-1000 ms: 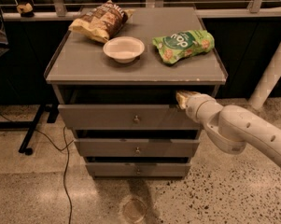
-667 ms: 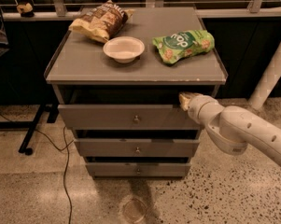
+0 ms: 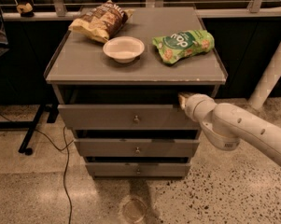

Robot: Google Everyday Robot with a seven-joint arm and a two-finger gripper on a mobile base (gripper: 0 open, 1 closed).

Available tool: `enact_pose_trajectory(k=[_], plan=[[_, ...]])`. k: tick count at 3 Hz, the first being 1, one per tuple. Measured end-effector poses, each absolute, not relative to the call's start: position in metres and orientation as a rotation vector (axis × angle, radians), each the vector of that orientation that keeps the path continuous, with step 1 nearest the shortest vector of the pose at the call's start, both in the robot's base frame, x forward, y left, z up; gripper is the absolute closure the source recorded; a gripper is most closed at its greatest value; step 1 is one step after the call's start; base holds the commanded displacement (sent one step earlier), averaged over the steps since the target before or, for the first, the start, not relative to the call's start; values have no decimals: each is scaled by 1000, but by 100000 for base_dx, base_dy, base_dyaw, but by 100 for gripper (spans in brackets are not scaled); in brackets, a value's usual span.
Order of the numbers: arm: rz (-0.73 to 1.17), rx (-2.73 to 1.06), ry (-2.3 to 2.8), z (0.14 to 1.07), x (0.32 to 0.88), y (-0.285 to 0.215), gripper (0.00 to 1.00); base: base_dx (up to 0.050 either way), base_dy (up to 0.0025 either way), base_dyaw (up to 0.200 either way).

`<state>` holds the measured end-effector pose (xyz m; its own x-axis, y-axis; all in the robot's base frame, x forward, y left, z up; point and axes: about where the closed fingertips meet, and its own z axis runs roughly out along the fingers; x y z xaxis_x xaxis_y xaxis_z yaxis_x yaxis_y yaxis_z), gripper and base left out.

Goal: Open top drawer

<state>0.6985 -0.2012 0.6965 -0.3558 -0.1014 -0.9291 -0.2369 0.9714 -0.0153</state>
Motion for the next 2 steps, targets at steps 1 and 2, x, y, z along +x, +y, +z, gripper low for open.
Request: enact_pose_trajectory(k=[1,2], plan=[[143,-243,1937,697,698,-201,100,0,0,0],[128,-275,1960,688,703,-199,100,0,0,0]])
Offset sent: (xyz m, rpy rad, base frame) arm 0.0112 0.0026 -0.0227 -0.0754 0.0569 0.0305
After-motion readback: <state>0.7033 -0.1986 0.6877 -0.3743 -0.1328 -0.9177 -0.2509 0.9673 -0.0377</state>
